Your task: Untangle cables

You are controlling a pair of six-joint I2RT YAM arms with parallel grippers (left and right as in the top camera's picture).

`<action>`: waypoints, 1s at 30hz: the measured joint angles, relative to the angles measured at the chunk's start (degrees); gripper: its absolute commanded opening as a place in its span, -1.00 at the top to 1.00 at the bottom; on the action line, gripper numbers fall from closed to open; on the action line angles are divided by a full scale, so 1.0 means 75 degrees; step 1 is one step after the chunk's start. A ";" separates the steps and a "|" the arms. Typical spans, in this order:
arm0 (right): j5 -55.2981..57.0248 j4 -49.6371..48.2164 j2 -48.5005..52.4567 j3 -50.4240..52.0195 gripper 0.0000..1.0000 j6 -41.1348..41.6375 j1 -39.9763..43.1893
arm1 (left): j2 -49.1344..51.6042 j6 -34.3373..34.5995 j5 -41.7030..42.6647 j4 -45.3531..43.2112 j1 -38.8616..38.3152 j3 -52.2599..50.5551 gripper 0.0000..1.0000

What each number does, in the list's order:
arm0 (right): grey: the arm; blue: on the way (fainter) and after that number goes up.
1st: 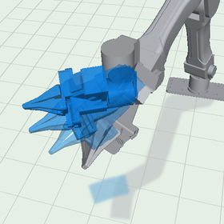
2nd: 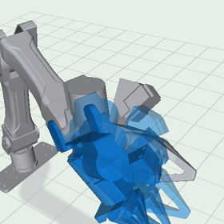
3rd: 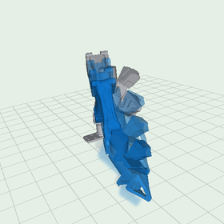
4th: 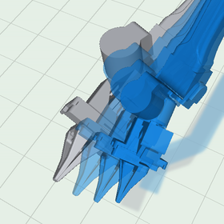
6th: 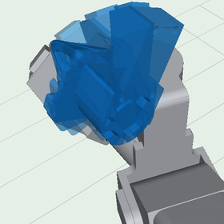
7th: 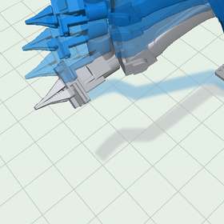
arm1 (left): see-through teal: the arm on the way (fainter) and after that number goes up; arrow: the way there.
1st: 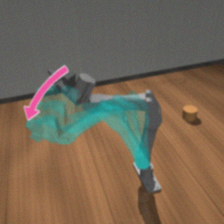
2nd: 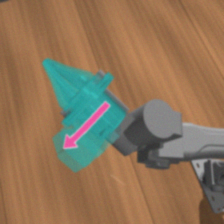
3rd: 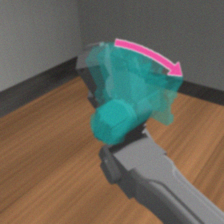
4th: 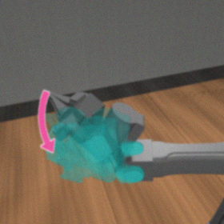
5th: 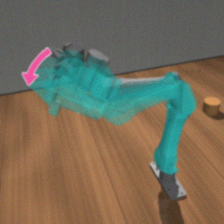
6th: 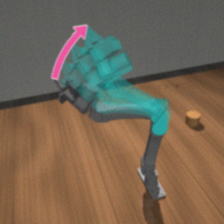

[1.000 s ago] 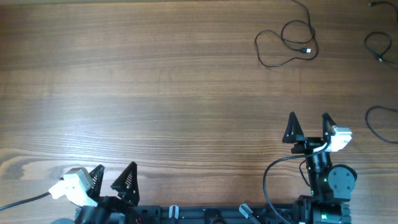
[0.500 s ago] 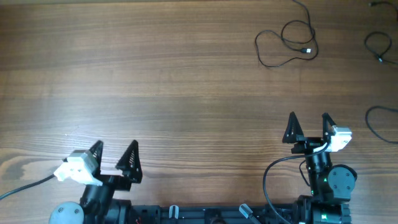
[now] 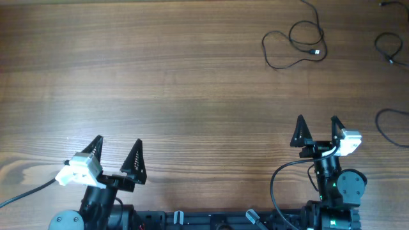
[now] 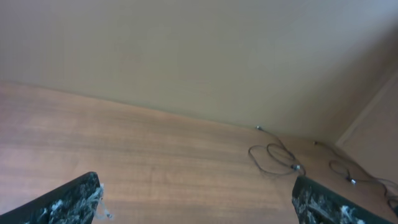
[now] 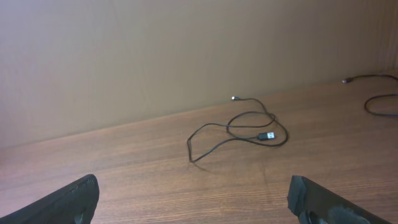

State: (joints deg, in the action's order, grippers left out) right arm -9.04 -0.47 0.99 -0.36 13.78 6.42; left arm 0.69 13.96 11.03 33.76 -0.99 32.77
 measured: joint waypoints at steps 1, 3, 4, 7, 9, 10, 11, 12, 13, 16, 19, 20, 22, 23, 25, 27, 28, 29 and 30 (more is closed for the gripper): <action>0.0000 -0.0003 0.0000 0.0000 -0.99 0.0000 0.0003 | 0.0000 -0.0006 0.0029 -0.0119 0.0000 -0.0079 -1.00; 0.0003 -0.0003 0.0000 0.0000 -1.00 0.0000 0.0003 | 0.0000 -0.0029 0.0128 -0.0600 0.0000 -0.0434 -1.00; 0.0000 -0.0003 0.0000 0.0000 -1.00 0.0000 0.0000 | 0.0000 -0.0032 0.0175 -0.0895 0.0000 -0.0705 -1.00; 0.0000 0.0000 0.0000 0.0000 -1.00 0.0000 0.0003 | 0.0000 -0.0055 0.0391 -0.1976 -0.0003 -0.1629 -1.00; 0.0000 0.0000 0.0000 0.0000 -1.00 0.0000 0.0003 | 0.0006 -0.0055 0.0539 -0.2760 -0.0009 -0.2235 -1.00; 0.0000 -0.0003 0.0000 0.0000 -1.00 0.0000 0.0003 | 0.0009 -0.0055 0.0641 -0.3139 -0.0009 -0.2611 -1.00; 0.0000 -0.0003 0.0000 0.0000 -1.00 0.0000 0.0000 | 0.0006 -0.0052 0.0705 -0.3512 -0.0015 -0.2955 -1.00; 0.0003 -0.0003 0.0000 0.0000 -0.99 0.0000 0.0003 | 0.0006 -0.0055 0.0749 -0.3800 -0.0015 -0.3258 -1.00; 0.0000 -0.0003 0.0000 0.0000 -1.00 0.0000 0.0000 | 0.0006 -0.0055 0.0781 -0.3972 -0.0015 -0.3465 -1.00; 0.0000 -0.0003 0.0000 0.0000 -1.00 0.0000 0.0003 | 0.0006 -0.0055 0.0711 -0.4167 -0.0015 -0.3821 -1.00; 0.0003 -0.0003 0.0000 0.0000 -1.00 0.0000 0.0003 | 0.0006 -0.0055 0.0446 -0.4220 -0.0015 -0.4033 -1.00; 0.0003 -0.0003 0.0000 0.0000 -0.99 0.0000 0.0003 | 0.0006 -0.0055 0.0361 -0.4220 -0.0015 -0.4089 -1.00; 0.0000 -0.0003 0.0000 0.0000 -1.00 0.0000 0.0003 | 0.0006 -0.0055 0.0140 -0.4051 -0.0015 -0.4211 -1.00; 0.0000 -0.0003 0.0000 0.0000 -1.00 0.0000 0.0003 | 0.0006 -0.0055 0.0061 -0.4013 -0.0015 -0.4249 -1.00; 0.0000 -0.0003 0.0000 0.0000 -1.00 0.0000 0.0003 | 0.0003 -0.0111 -0.0067 -0.4022 -0.0015 -0.4255 -1.00; 0.0000 0.0000 0.0000 0.0000 -1.00 0.0000 0.0003 | 0.0006 -0.0213 -0.0131 -0.4016 -0.0015 -0.4255 -1.00; 0.0000 -0.0003 0.0000 0.0000 -1.00 0.0000 0.0000 | 0.0006 -0.0256 -0.0143 -0.4016 -0.0015 -0.4255 -1.00; 0.0000 -0.0003 0.0000 0.0000 -1.00 0.0000 0.0003 | 0.0006 -0.0332 -0.0140 -0.4016 -0.0015 -0.4255 -1.00; 0.0000 -0.0003 0.0000 0.0000 -1.00 0.0000 0.0003 | 0.0006 -0.0396 -0.0137 -0.4016 -0.0015 -0.4255 -1.00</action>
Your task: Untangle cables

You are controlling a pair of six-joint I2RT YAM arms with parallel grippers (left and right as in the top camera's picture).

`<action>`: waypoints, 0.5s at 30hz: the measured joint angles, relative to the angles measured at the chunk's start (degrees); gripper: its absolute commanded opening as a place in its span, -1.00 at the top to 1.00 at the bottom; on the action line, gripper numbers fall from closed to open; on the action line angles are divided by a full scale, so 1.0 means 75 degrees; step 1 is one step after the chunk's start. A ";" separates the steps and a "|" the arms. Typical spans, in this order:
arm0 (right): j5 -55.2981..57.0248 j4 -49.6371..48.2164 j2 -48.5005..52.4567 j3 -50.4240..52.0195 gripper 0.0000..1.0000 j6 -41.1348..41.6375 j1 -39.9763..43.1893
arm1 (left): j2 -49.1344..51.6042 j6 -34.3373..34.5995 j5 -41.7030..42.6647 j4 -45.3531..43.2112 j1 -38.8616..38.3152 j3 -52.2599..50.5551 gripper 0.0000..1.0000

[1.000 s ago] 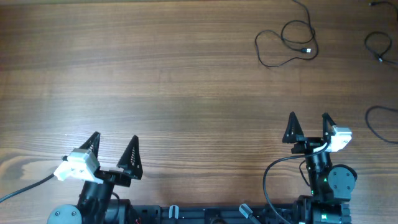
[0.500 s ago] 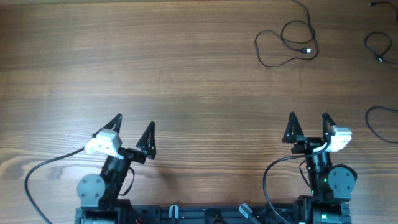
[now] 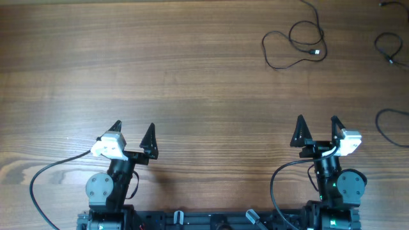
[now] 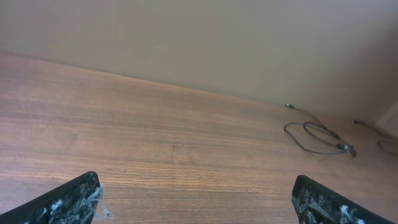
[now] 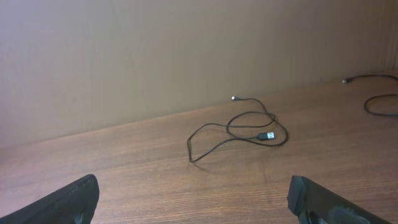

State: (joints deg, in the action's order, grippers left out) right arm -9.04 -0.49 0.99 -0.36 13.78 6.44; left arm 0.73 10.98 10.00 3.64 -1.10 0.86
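A thin black cable lies in loose loops at the far right of the table; it also shows in the right wrist view as the looped cable and in the left wrist view as the same cable. Another black cable lies at the far right edge, and a third cable curves at the right edge nearer me. My left gripper stands open near the front left. My right gripper stands open near the front right. Both hold nothing.
The wooden table stretches across the view, with a plain wall behind its far edge in the wrist views. The arm bases and their own grey leads sit along the front edge.
My left gripper has moved right and slightly away from the front edge, and turned so its view faces more toward the cables. The right arm has not moved.
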 measured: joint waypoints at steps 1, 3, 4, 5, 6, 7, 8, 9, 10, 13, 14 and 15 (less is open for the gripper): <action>0.0003 0.0000 0.0000 0.0000 -1.00 0.0000 0.0000 | 0.0000 -0.0093 0.0020 0.0000 0.0000 0.0000 -1.00; 0.0000 0.0000 0.0000 0.0000 -1.00 0.0000 0.0000 | 0.0000 -0.0213 0.0044 0.0000 0.0000 0.0000 -1.00; 0.0003 0.0000 0.0000 0.0000 -1.00 0.0000 -0.0003 | 0.0000 -0.0248 0.0044 0.0000 0.0000 0.0000 -1.00; 0.0003 0.0003 0.0000 0.0000 -1.00 0.0000 0.0000 | 0.0000 -0.0283 0.0044 0.0000 0.0000 0.0000 -1.00; 0.0000 0.0000 0.0000 0.0000 -1.00 0.0000 -0.0003 | 0.0000 -0.0289 0.0044 -0.0003 0.0000 0.0000 -1.00; 0.0000 0.0000 0.0000 0.0000 -1.00 0.0000 -0.0003 | 0.0000 -0.0294 0.0044 -0.0003 0.0000 -0.0003 -1.00; 0.0003 0.0000 0.0000 0.0000 -1.00 0.0000 -0.0003 | 0.0000 -0.0297 0.0041 -0.0003 0.0000 0.0000 -1.00; 0.0000 0.0003 0.0000 0.0000 -1.00 0.0000 0.0000 | 0.0000 -0.0312 0.0038 -0.0003 0.0000 0.0000 -1.00; 0.0003 0.0000 0.0000 0.0000 -1.00 0.0000 0.0000 | 0.0000 -0.0315 0.0038 -0.0003 0.0003 -0.0003 -1.00; 0.0000 0.0000 0.0000 0.0000 -1.00 0.0000 0.0000 | 0.0000 -0.0318 0.0035 -0.0003 0.0029 0.0000 -1.00; 0.0000 0.0000 0.0000 0.0000 -1.00 0.0000 -0.0003 | 0.0000 -0.0318 0.0035 -0.0003 0.0038 0.0000 -1.00; 0.0003 0.0000 0.0000 0.0000 -1.00 0.0000 0.0000 | 0.0000 -0.0318 0.0035 -0.0003 0.0044 0.0000 -1.00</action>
